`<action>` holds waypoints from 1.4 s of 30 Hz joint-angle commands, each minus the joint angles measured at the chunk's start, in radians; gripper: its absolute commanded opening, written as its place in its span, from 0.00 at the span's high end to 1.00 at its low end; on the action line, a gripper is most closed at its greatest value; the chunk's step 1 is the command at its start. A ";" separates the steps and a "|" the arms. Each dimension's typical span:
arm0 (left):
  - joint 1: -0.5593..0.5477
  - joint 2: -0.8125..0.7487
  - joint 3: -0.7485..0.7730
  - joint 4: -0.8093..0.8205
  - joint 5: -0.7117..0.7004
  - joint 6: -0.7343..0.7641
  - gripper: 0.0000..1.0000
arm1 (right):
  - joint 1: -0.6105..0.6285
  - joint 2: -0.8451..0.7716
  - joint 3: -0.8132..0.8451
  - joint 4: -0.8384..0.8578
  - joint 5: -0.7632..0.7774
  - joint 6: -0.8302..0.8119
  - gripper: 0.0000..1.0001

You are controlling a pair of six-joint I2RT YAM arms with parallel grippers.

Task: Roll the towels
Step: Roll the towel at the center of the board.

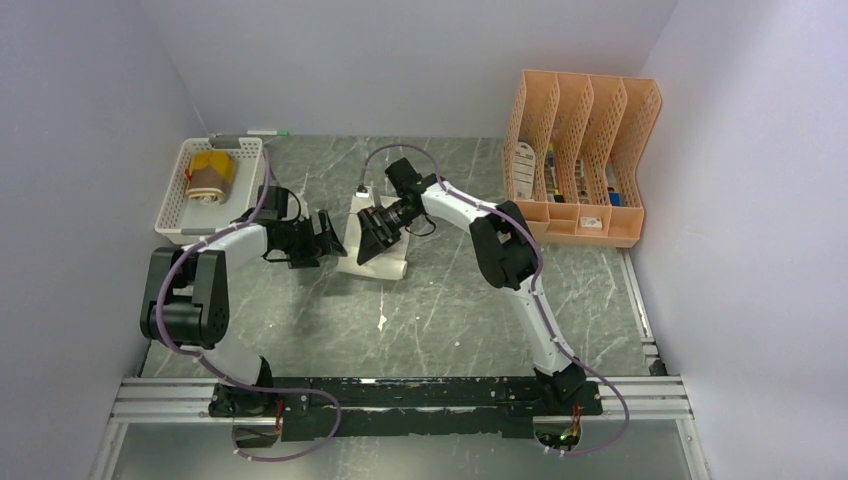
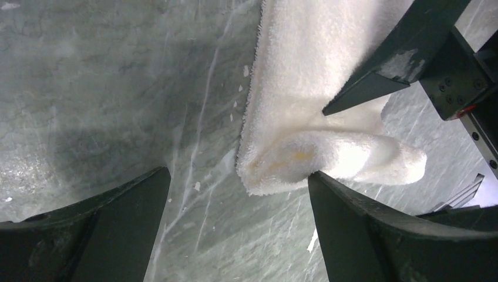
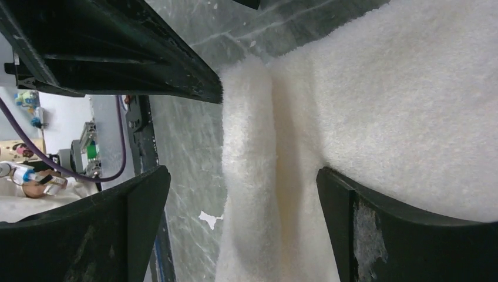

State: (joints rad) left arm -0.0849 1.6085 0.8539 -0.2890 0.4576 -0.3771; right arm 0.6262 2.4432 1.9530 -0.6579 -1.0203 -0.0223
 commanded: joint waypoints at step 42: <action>-0.056 0.171 0.033 -0.075 -0.093 -0.041 0.05 | 0.344 -0.782 -1.047 0.985 0.997 -0.640 0.00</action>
State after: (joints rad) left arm -0.1455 1.7149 0.9356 -0.2874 0.4450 -0.4141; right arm 0.9722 1.6051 0.8536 0.2745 0.0341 -0.6052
